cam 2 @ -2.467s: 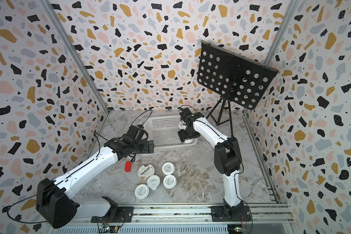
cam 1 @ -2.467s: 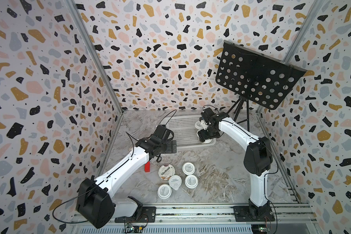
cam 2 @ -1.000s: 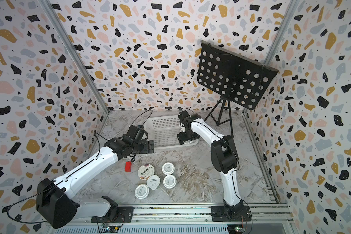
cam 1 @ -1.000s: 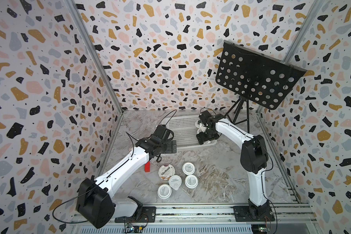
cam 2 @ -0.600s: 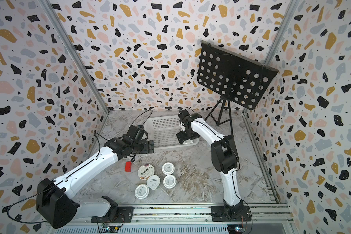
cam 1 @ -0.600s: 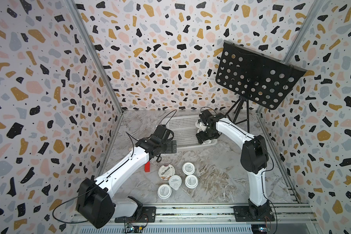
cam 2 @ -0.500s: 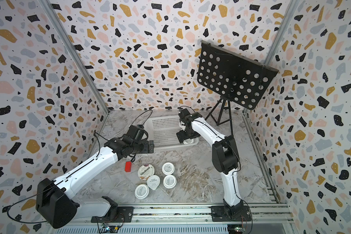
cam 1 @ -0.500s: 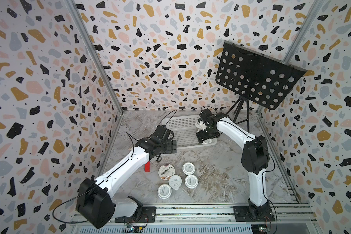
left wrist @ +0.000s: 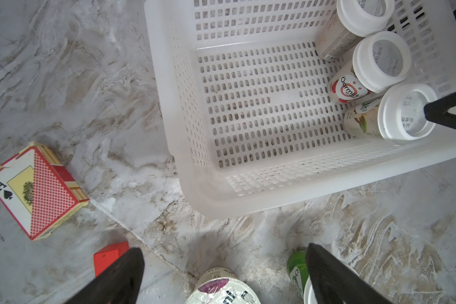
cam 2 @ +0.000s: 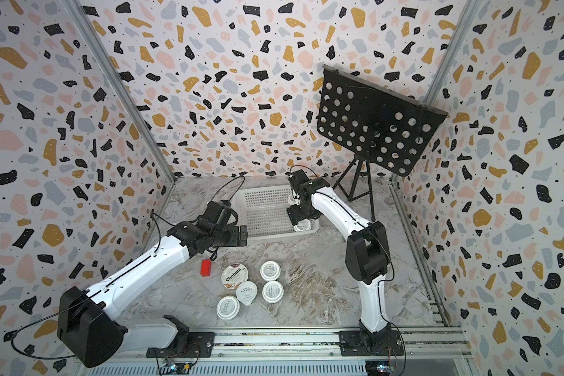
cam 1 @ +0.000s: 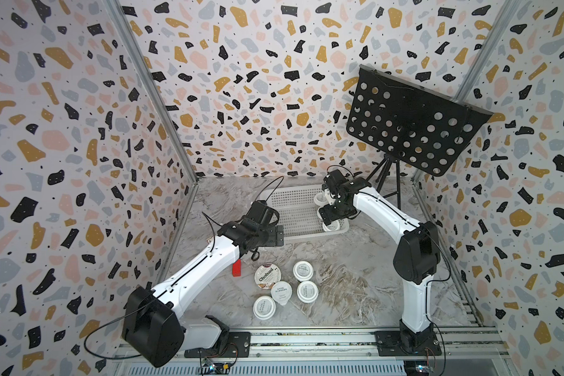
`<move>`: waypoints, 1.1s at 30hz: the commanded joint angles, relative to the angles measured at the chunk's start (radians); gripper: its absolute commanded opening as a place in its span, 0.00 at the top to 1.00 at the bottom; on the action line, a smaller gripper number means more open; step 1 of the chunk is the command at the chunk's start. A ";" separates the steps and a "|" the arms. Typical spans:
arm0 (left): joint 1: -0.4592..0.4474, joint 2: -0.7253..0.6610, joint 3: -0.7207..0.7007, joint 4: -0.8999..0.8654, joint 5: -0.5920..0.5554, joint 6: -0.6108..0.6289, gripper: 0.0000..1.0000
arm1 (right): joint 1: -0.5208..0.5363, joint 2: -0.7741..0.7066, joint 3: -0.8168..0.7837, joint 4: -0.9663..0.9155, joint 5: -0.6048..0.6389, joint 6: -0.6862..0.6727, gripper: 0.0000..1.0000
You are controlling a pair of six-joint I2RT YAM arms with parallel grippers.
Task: Put the yogurt in the basket
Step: Place the yogurt in the basket.
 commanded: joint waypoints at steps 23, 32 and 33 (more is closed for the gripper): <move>0.005 -0.018 0.000 0.005 -0.007 0.007 0.00 | -0.013 0.040 0.021 -0.017 0.044 -0.006 0.13; 0.005 -0.017 -0.002 0.005 -0.005 0.007 0.00 | -0.016 0.055 0.020 -0.013 0.052 -0.008 0.12; 0.005 -0.018 -0.002 0.005 -0.005 0.007 0.00 | -0.016 0.055 0.019 -0.014 0.053 -0.008 0.12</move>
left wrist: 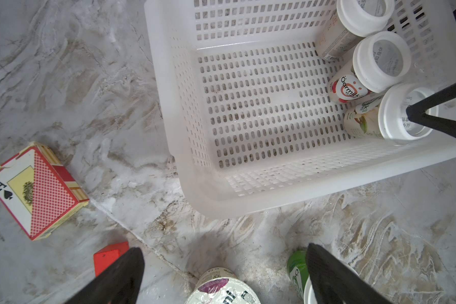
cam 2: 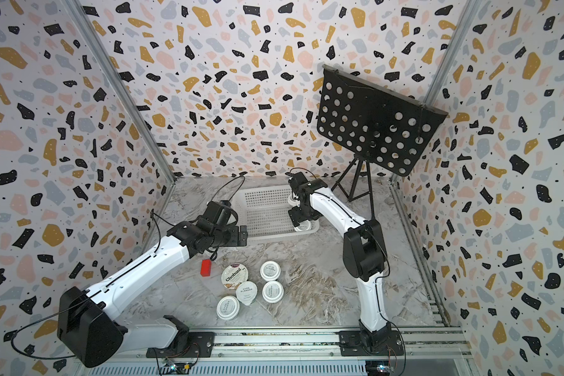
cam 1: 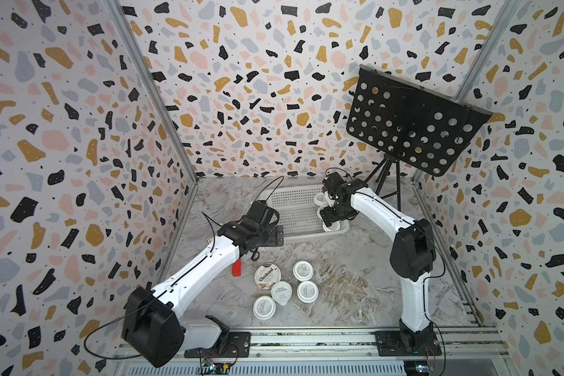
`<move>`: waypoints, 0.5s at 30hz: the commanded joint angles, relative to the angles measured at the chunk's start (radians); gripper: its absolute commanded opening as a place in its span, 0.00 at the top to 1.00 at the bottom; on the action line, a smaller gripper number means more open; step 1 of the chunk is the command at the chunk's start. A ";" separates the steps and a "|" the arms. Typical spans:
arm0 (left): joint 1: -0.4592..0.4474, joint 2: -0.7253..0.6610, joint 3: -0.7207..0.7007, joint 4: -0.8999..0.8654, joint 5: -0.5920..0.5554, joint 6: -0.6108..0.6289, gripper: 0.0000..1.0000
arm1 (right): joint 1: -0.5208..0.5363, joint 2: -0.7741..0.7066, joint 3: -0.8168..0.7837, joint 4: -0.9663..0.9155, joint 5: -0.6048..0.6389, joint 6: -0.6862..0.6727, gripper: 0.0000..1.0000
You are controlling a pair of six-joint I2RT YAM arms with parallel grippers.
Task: Put the yogurt in the basket
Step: Place the yogurt in the basket, then pick up the yogurt from the center of the board.
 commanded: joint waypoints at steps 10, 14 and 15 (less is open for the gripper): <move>0.007 -0.003 0.013 0.005 -0.017 0.007 0.00 | -0.004 -0.099 0.017 -0.019 -0.037 0.002 0.12; 0.007 0.010 0.036 0.005 -0.009 0.000 0.00 | -0.005 -0.198 -0.079 0.030 -0.075 0.014 0.12; 0.005 0.011 0.041 0.006 -0.010 -0.002 0.00 | -0.004 -0.229 -0.116 0.047 -0.087 0.019 0.12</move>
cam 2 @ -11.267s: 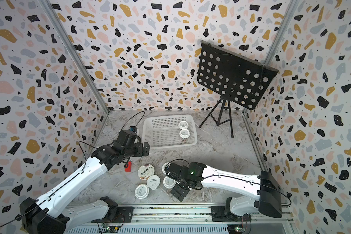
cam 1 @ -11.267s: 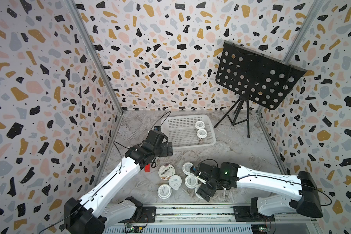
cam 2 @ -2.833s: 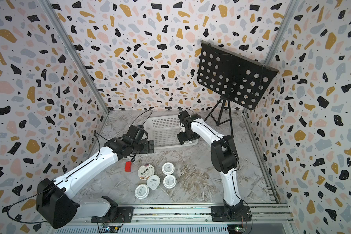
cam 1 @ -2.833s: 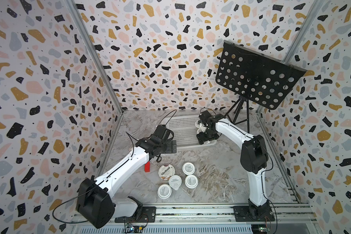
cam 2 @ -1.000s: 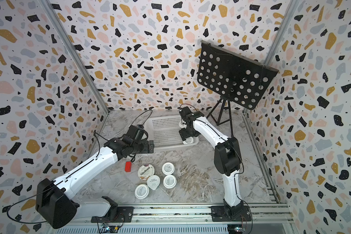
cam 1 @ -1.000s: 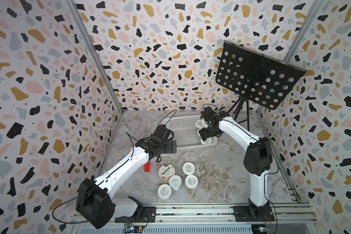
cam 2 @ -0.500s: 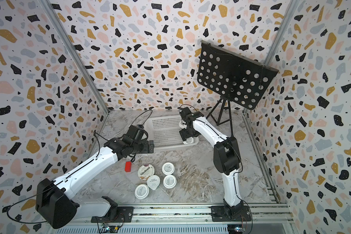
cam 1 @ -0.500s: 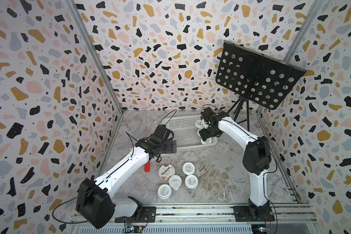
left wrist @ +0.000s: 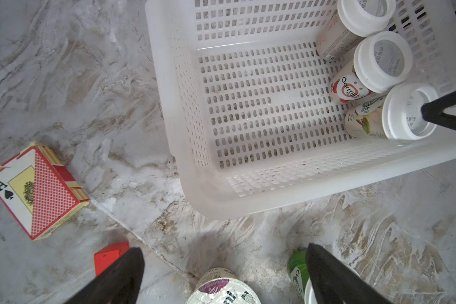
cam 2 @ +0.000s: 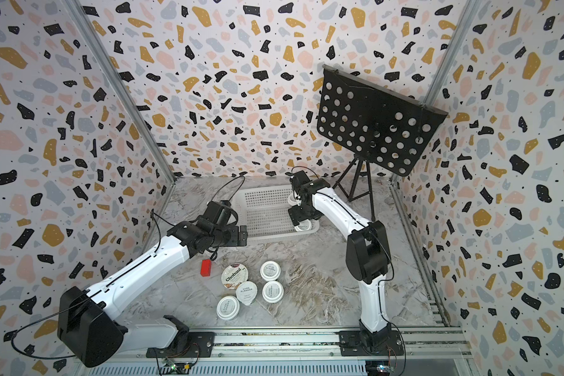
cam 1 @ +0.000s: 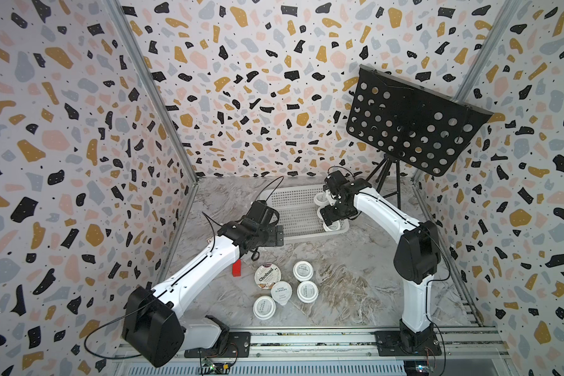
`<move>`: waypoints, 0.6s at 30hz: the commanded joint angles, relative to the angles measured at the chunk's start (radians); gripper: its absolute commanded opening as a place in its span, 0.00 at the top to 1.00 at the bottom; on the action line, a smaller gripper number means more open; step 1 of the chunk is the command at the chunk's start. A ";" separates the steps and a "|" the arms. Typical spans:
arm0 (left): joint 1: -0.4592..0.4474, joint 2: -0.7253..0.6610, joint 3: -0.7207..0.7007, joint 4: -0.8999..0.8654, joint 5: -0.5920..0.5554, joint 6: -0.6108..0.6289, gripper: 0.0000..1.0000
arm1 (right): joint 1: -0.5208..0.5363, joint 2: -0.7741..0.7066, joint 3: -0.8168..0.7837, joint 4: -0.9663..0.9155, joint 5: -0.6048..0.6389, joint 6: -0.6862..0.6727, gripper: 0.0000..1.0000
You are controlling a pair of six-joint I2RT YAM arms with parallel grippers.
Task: Put the yogurt in the basket
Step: Pick up the yogurt from the center of the board.
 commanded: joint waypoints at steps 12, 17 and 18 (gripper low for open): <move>0.006 0.029 0.067 0.003 -0.059 -0.030 0.00 | 0.062 -0.369 -0.372 0.160 -0.148 0.061 0.12; 0.005 0.039 0.080 0.006 -0.081 -0.029 0.00 | 0.093 -0.375 -0.431 0.215 -0.208 0.069 0.12; 0.006 0.043 0.082 0.007 -0.084 -0.026 0.00 | 0.105 -0.367 -0.432 0.216 -0.211 0.069 0.12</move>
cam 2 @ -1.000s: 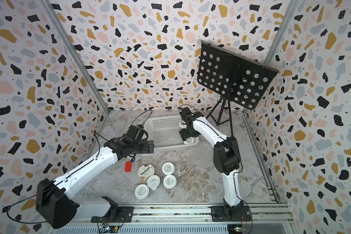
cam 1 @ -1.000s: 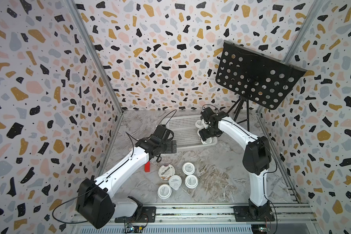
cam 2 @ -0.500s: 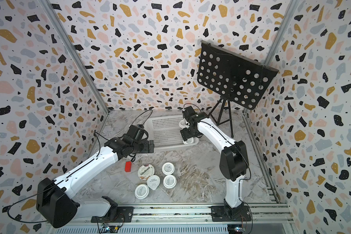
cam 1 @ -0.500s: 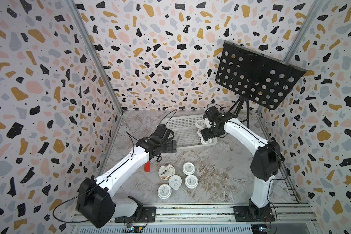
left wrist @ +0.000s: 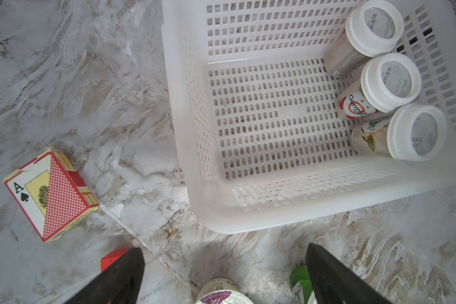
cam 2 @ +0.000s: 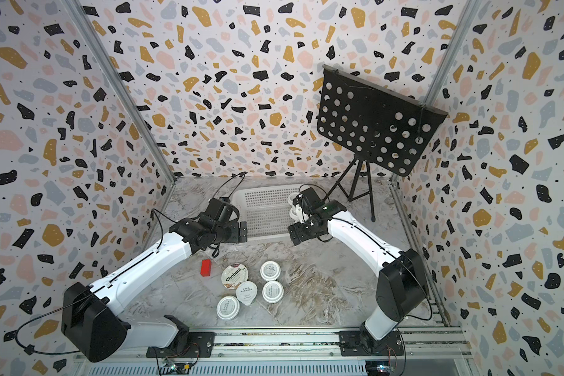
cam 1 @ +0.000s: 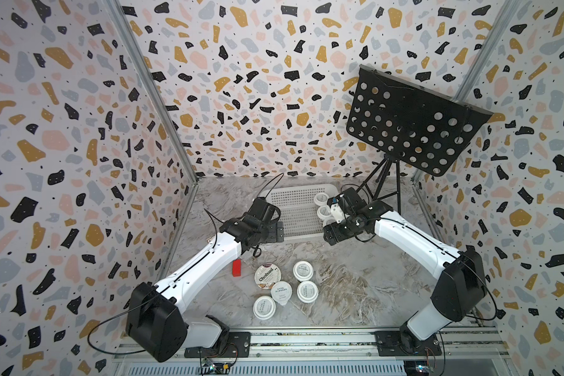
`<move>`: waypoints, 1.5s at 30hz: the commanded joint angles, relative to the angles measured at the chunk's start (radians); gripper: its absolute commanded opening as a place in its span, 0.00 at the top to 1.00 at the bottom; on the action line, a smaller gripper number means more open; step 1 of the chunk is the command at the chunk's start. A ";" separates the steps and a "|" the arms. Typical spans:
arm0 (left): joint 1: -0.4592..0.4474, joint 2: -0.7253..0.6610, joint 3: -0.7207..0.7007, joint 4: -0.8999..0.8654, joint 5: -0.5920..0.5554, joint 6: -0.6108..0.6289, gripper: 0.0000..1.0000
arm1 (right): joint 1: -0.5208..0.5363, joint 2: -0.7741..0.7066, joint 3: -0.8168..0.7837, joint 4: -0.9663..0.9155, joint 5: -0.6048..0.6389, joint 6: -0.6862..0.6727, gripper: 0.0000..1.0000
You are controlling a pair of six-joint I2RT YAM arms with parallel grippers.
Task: Put the yogurt in the basket
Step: Pick up the yogurt from the center of the board.
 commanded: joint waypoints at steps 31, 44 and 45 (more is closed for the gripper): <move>0.102 -0.121 -0.056 -0.044 0.042 -0.005 0.00 | 0.225 0.020 0.009 0.028 0.110 0.055 0.11; 0.127 -0.196 -0.086 -0.060 0.039 0.028 0.00 | 0.398 0.072 0.009 0.023 0.178 0.104 0.00; 0.127 -0.201 -0.090 -0.060 0.042 0.027 0.00 | 0.403 0.071 -0.001 0.025 0.178 0.110 0.00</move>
